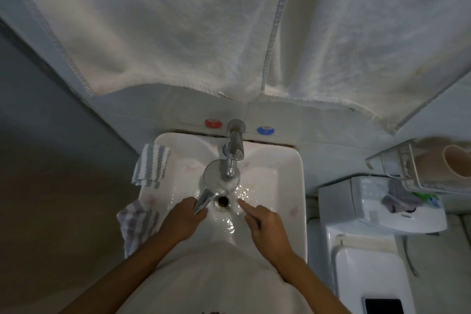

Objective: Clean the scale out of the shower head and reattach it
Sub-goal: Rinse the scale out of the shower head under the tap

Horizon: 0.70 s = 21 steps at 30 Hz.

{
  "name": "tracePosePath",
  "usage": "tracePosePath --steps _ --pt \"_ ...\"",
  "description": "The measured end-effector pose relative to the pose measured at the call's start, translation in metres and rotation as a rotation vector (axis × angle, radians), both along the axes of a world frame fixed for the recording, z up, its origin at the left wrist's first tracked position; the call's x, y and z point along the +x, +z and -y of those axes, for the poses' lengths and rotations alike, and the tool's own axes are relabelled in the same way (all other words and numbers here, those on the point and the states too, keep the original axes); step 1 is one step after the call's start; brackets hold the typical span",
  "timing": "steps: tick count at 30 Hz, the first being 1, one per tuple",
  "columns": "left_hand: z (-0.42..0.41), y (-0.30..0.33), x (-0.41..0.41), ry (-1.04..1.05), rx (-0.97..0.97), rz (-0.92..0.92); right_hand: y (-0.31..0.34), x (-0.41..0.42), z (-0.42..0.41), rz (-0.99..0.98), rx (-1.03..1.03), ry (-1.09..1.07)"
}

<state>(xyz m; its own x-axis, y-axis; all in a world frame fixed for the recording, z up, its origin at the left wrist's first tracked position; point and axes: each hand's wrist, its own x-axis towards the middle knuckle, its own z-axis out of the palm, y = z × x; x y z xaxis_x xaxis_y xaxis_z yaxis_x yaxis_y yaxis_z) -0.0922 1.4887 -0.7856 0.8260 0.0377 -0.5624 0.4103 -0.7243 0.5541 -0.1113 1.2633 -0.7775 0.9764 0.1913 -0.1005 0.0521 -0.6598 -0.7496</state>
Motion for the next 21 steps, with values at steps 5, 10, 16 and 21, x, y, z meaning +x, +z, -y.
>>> tracePosePath --steps 5,10,16,21 --pt "0.002 -0.001 0.007 -0.008 -0.004 0.007 -0.003 0.003 0.005 0.019 -0.022 -0.097" --pt "0.003 -0.003 0.014 0.008 -0.014 -0.013 0.002 -0.002 -0.002 -0.001 -0.017 0.046" --pt "0.005 -0.004 0.015 -0.001 -0.041 -0.028 0.004 0.003 0.001 0.022 -0.052 0.004" --pt "0.004 -0.004 0.015 0.026 -0.063 -0.049 0.001 0.001 0.004 0.031 -0.081 -0.041"
